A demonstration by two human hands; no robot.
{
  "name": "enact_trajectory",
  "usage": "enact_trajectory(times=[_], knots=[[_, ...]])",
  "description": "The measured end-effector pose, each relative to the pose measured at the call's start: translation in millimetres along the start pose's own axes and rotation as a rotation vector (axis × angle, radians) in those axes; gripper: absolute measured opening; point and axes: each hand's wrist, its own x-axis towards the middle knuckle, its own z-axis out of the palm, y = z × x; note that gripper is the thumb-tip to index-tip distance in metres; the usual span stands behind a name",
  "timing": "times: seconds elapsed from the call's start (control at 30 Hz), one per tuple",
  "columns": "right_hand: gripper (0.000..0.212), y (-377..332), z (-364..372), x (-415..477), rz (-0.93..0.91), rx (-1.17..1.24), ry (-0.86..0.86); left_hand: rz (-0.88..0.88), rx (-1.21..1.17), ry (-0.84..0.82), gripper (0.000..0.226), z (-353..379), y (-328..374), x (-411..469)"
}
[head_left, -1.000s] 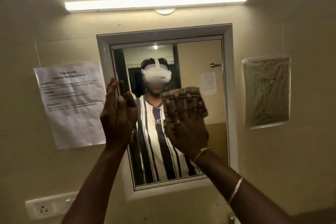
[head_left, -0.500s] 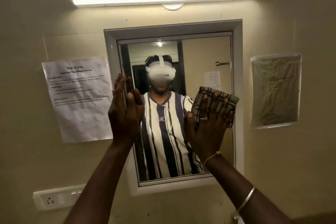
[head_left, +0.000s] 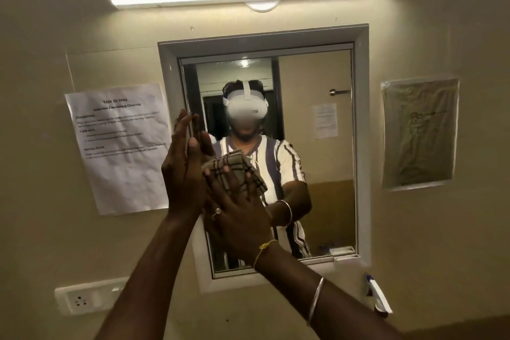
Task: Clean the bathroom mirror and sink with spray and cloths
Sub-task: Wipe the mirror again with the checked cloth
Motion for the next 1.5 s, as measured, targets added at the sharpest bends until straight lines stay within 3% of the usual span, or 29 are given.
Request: enact_trajectory(times=[0.2, 0.33, 0.5, 0.6, 0.7, 0.83, 1.03, 1.17, 1.37, 1.5], knots=[[0.065, 36.3, -7.1, -30.3, -0.024, -0.087, -0.004, 0.042, -0.031, 0.019, 0.044, 6.0, -2.3, 0.6], [0.073, 75.3, -15.7, -64.6, 0.192, -0.07, 0.085, 0.086, -0.003, 0.038, 0.047, 7.6, 13.1, -1.2], [0.076, 121.9, -24.2, -103.5, 0.548, -0.097, 0.067, 0.05, 0.058, 0.016, 0.054, 4.3, 13.7, 0.3], [0.077, 116.5, -22.1, -109.7, 0.628, -0.062, 0.11, 0.102, 0.075, 0.038, 0.06, 6.4, 19.5, -2.3], [0.081, 93.8, -16.5, -100.8, 0.695, -0.011, 0.185, 0.111, 0.044, 0.012, 0.05, 4.8, 13.1, -3.6], [0.084, 57.0, -4.7, -89.8, 0.608, 0.035, 0.157, 0.13, 0.051, -0.031, 0.042, -2.7, 2.6, -9.1], [0.071, -5.3, 10.9, -65.2, 0.31, 0.095, -0.028, 0.082, -0.087, -0.128, 0.044, -9.5, 7.1, -24.6], [0.069, -36.6, 23.5, -58.4, 0.105, 0.067, -0.041, 0.076, -0.029, -0.133, 0.044, -14.6, 0.3, -27.4], [0.068, -10.8, 14.5, -73.0, 0.019, 0.016, -0.059, 0.083, -0.043, -0.123, 0.043, -11.0, -3.5, -29.0], [0.076, 33.8, 4.7, -109.2, 0.214, -0.012, 0.025, 0.104, -0.049, -0.076, 0.042, -5.8, 1.3, -28.8]])
